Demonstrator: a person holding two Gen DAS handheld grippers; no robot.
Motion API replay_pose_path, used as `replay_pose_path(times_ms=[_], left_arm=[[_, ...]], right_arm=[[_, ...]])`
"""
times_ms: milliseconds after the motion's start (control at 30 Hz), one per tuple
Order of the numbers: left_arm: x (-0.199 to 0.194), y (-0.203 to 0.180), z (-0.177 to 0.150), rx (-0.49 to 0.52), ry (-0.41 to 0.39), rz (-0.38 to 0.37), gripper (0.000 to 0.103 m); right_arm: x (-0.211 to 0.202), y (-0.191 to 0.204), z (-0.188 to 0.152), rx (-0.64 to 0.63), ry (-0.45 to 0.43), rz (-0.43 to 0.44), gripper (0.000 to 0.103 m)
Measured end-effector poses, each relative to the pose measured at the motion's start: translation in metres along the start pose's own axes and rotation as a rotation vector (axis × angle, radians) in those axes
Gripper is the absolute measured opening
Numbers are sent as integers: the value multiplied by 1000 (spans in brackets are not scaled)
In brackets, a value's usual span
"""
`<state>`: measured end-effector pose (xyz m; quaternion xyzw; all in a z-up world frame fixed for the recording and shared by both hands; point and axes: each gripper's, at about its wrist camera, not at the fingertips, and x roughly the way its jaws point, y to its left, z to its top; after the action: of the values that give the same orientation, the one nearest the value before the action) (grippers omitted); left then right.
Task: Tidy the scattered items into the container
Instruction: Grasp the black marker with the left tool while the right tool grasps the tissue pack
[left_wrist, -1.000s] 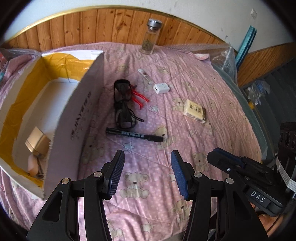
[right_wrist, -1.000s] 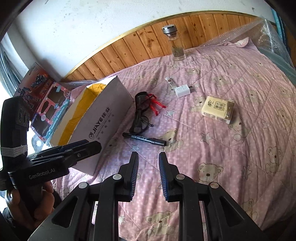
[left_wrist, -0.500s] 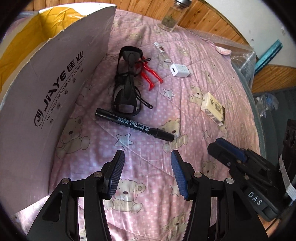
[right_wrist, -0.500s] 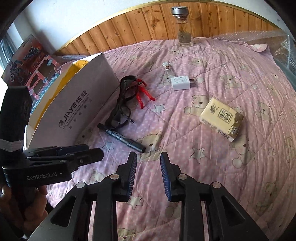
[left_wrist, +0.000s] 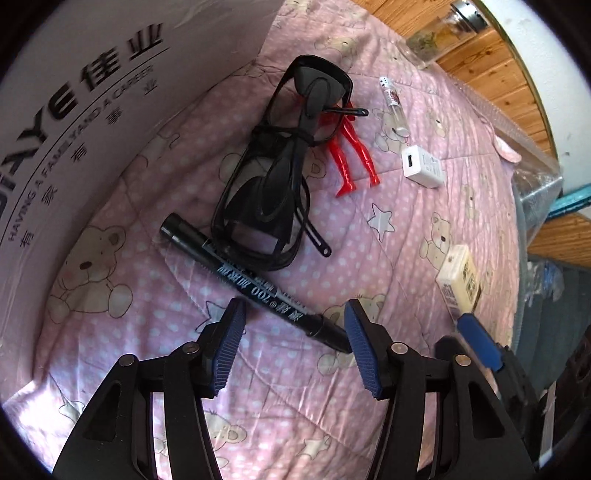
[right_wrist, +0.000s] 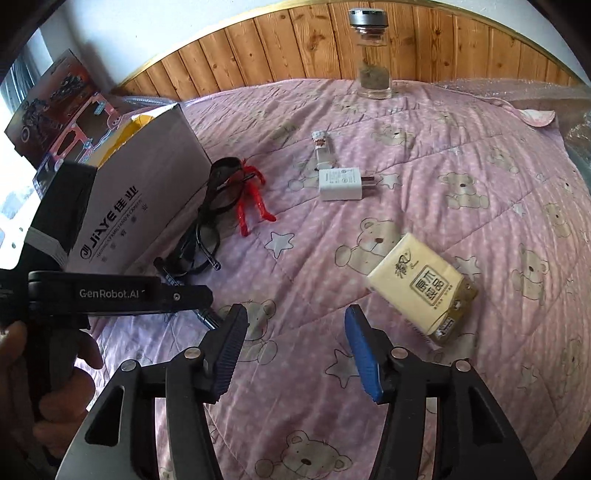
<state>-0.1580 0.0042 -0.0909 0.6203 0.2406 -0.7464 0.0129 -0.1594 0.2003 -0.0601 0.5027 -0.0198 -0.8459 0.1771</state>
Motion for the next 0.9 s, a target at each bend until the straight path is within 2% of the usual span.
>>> replay_pose_path(times_ms=[100,167,200,233,267,300,367,467,500,567,633,667,700,733,767,900], left_arm=[[5,-25,-10,134,-23,141,61],[7,-35,-24,235,-60,192,58],[7,-38,-31,287,-76,214,55],[5,-38,-39,340,-91,231,43],[2,-35,-45,377,-102,225,35],[-1,-30,-49,394,-107,212,30],[-8,-15,-52,387,-106,160,23],[-15,3,-50,333,-88,98,24],[-15,5,-49,313,-84,83,25],[-15,5,-46,296,-84,61,36],[-13,-1,-43,289,-94,71,39],[-11,-3,-42,287,-101,81,39],[-11,-5,-41,284,-108,89,39],[-11,-6,-40,282,-114,92,36],[-10,-5,-39,283,-122,103,18],[-15,6,-38,263,-123,91,16]], right_arm=[[-10,-28,6,73,-32,-40,56],[-19,-44,9,74,-51,-85,60],[-20,-50,10,60,-48,-101,69],[-20,-55,12,37,-39,-115,75],[-19,-58,14,8,-28,-128,77],[-15,-59,16,-26,-12,-141,78],[-2,-58,18,-105,29,-159,79],[20,-51,17,-209,70,-200,79],[26,-50,17,-229,76,-217,79],[33,-52,17,-236,84,-240,79],[35,-58,16,-211,93,-232,77],[35,-62,16,-194,99,-225,75],[34,-65,16,-177,103,-216,67],[33,-69,16,-159,105,-204,58],[32,-72,16,-139,106,-191,55],[27,-79,15,-94,100,-165,53]])
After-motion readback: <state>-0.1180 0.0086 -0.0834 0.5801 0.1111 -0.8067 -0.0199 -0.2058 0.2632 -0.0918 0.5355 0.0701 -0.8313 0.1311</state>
